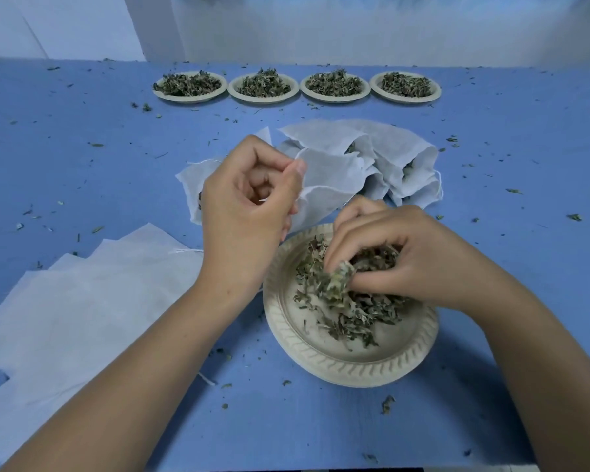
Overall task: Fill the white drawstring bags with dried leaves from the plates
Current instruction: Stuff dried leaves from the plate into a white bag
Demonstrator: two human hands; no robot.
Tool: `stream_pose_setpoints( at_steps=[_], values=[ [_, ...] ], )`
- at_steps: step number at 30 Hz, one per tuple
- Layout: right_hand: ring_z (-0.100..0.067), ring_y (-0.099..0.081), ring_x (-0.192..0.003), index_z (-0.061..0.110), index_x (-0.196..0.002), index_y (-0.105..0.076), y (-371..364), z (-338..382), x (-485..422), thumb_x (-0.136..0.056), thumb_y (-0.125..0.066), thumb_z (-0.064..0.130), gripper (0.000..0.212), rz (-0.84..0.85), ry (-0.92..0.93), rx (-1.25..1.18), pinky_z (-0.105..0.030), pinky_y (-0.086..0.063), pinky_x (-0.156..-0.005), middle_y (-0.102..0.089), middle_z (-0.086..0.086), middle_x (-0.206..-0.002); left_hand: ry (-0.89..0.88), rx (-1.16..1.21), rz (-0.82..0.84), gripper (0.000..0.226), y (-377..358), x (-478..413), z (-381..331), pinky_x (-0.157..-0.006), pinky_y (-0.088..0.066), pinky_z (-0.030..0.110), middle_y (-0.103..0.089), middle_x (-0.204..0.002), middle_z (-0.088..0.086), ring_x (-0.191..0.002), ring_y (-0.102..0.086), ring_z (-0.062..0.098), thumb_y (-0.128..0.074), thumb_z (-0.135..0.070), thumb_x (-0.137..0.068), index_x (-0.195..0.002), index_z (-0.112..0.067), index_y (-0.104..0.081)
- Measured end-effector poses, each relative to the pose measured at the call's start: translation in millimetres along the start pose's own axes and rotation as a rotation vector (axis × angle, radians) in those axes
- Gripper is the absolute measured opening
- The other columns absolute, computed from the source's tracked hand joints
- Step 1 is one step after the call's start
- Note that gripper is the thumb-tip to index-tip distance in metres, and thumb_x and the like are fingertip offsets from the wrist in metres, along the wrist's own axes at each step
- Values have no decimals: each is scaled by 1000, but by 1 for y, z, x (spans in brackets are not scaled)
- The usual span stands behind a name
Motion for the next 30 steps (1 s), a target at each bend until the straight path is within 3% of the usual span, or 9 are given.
stream_pose_setpoints(
  at_steps=[4, 8, 11, 15, 20, 24, 27, 30],
  values=[
    [-19, -65, -77, 11, -78, -73, 6, 0, 0, -69, -75, 9, 9, -161, 38, -239, -25, -50, -68, -70, 1, -83, 21, -36, 35, 21, -1, -1, 4, -43, -38, 18, -52, -51, -1, -40, -46, 5, -63, -11, -94, -76, -13, -53],
    [-8, -64, -74, 23, -79, -76, 7, 1, -2, -69, -70, 3, 23, -376, 169, -429, -16, -50, -68, -71, 10, -81, 33, -105, 132, 22, -5, 1, 10, -49, -39, 17, -55, -49, -10, -43, -49, 3, -65, -9, -91, -73, -15, -55],
    [-3, -62, -62, 31, -76, -75, 8, 1, -3, -66, -74, -4, 36, -587, 192, -443, -14, -49, -59, -70, 14, -76, 18, -109, 180, 21, -7, 4, 11, -49, -39, 12, -56, -48, -7, -41, -48, 2, -65, -6, -90, -73, -10, -55],
    [-1, -60, -62, 26, -81, -71, 3, -2, -3, -73, -72, -5, 32, -715, 110, -263, -15, -48, -60, -69, 17, -73, 14, -97, 205, 20, -8, 6, 10, -48, -39, 11, -57, -49, -4, -41, -48, 5, -64, -6, -90, -73, -11, -55],
    [-14, -49, -74, 24, -87, -73, -6, -9, -4, -72, -77, 7, 23, -662, 23, 277, -24, -42, -66, -68, 9, -77, -3, -58, 217, 19, -9, 9, 8, -47, -40, 15, -57, -50, -6, -41, -48, 5, -65, -8, -90, -75, -17, -56],
    [-14, -45, -83, 18, -91, -71, -1, -7, -3, -72, -74, 24, 20, -597, 35, 341, -24, -41, -75, -66, 13, -89, -1, -50, 209, 20, -9, 9, 8, -46, -39, 15, -56, -49, -6, -41, -48, 3, -64, -8, -91, -76, -18, -55],
    [-13, -48, -86, 15, -81, -68, 5, -2, 1, -73, -81, 28, 19, -678, 98, 327, -28, -37, -85, -64, 15, -84, 4, -45, 182, 22, -8, 9, 6, -44, -40, 15, -56, -49, -6, -41, -49, 4, -64, -7, -91, -75, -18, -55],
    [-8, -53, -93, 21, -74, -73, -2, 1, -1, -79, -77, 29, 10, -694, 140, 476, -32, -26, -93, -66, 18, -79, -5, -25, 202, 22, -9, 10, 3, -41, -40, 18, -56, -49, -3, -40, -49, 7, -64, -5, -92, -76, -16, -54]
  ],
)
Point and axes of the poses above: each hand's wrist, its own x-axis away from the middle knuckle, its own y-axis out of the back of the hand, z = x × y, the point moved 1 cm from there along -x, towards the middle knuckle
